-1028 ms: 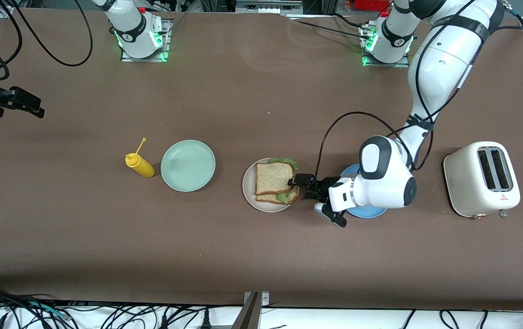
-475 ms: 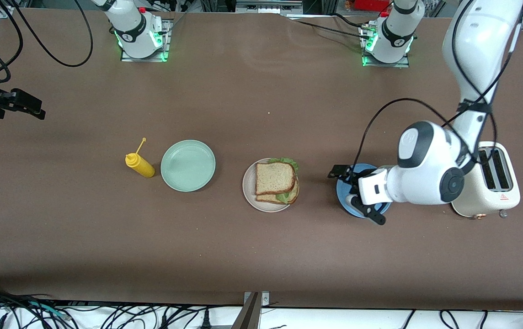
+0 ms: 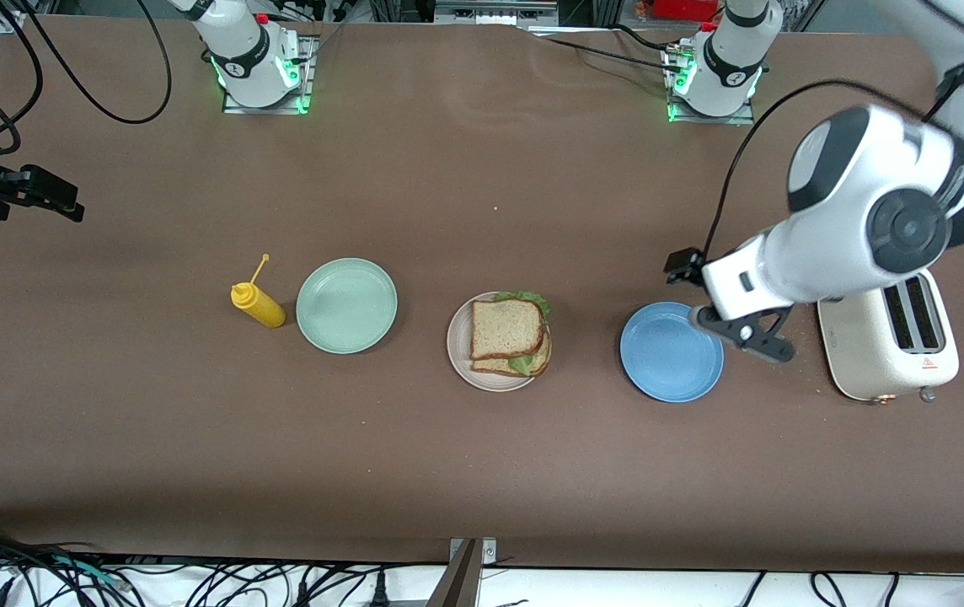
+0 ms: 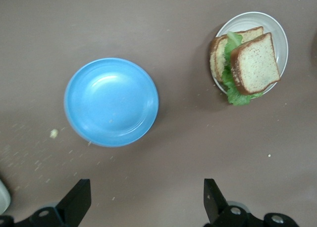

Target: Make sandwich in beige plate with both arms

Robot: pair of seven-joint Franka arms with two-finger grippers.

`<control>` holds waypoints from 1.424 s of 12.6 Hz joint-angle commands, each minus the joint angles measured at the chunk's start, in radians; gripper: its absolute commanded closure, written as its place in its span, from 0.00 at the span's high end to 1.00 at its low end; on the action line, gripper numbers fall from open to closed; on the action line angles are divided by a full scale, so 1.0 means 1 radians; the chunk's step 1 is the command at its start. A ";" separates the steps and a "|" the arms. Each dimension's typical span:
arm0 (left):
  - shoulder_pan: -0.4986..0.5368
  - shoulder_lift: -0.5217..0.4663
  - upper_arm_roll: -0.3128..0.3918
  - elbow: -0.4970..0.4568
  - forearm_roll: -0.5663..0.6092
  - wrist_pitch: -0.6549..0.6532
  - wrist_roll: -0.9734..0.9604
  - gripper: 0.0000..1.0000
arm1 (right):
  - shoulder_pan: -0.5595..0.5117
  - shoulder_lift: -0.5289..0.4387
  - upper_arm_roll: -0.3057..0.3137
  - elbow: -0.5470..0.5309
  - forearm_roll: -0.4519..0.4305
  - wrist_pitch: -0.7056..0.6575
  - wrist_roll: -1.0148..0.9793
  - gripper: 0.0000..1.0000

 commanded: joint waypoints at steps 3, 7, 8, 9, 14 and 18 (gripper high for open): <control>-0.034 -0.171 0.128 -0.045 0.022 -0.082 -0.020 1.00 | 0.004 0.002 -0.005 0.014 0.008 -0.002 0.001 1.00; -0.088 -0.231 0.263 -0.076 -0.037 -0.082 -0.014 1.00 | 0.004 0.004 -0.005 0.013 0.008 -0.003 0.001 1.00; -0.077 -0.238 0.263 -0.088 -0.036 -0.082 -0.014 1.00 | 0.004 0.002 -0.005 0.013 0.008 -0.002 0.001 1.00; -0.057 -0.263 0.259 -0.125 -0.034 -0.076 -0.014 1.00 | 0.004 0.004 -0.005 0.013 0.008 -0.002 0.000 1.00; -0.011 -0.373 0.253 -0.220 -0.030 -0.045 -0.021 1.00 | 0.004 0.002 -0.005 0.014 0.008 -0.002 0.001 1.00; -0.008 -0.430 0.242 -0.277 0.002 -0.027 -0.021 1.00 | 0.004 0.002 -0.002 0.014 0.012 0.000 0.001 1.00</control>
